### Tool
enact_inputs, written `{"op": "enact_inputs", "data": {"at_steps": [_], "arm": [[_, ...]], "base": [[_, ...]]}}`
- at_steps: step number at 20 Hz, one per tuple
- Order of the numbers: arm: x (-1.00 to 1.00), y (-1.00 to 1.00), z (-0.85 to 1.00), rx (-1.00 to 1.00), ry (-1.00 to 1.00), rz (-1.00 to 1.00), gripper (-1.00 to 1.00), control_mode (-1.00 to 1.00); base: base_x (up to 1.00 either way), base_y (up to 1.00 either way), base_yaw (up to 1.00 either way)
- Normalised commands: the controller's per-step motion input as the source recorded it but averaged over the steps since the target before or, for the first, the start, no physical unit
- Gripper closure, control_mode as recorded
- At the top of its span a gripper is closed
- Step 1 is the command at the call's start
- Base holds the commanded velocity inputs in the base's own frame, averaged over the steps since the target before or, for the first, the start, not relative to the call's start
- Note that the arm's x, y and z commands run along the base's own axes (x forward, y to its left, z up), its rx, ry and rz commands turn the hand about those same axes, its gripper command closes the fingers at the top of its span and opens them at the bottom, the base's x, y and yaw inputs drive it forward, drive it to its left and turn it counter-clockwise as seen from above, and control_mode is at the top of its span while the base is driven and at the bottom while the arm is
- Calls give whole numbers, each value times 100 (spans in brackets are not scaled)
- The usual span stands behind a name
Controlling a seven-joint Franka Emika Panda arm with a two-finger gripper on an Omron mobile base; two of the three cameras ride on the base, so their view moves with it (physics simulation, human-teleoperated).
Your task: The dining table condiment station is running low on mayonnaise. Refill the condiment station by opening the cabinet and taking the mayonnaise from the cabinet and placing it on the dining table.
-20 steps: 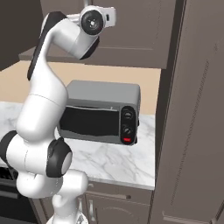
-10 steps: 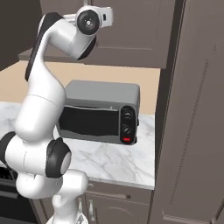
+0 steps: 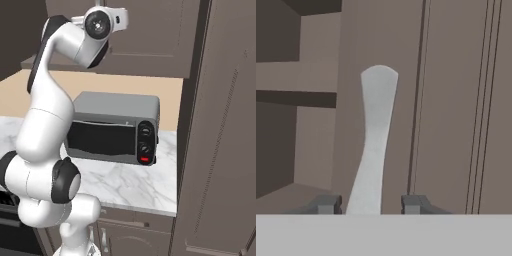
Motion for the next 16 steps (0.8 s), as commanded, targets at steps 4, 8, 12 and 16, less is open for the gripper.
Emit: {"op": "enact_inputs", "data": {"at_steps": [4, 8, 12, 16], "arm": [[13, 9, -26, 0, 6, -2, 100, -100], [-9, 0, -13, 0, 13, 0, 100, -100], [-30, 0, -16, 0, 13, 0, 100, -100], [-32, -6, -20, 0, 5, 0, 100, -100]], "base": [[0, 0, 0], [0, 0, 0], [0, 0, 0], [0, 0, 0]]}}
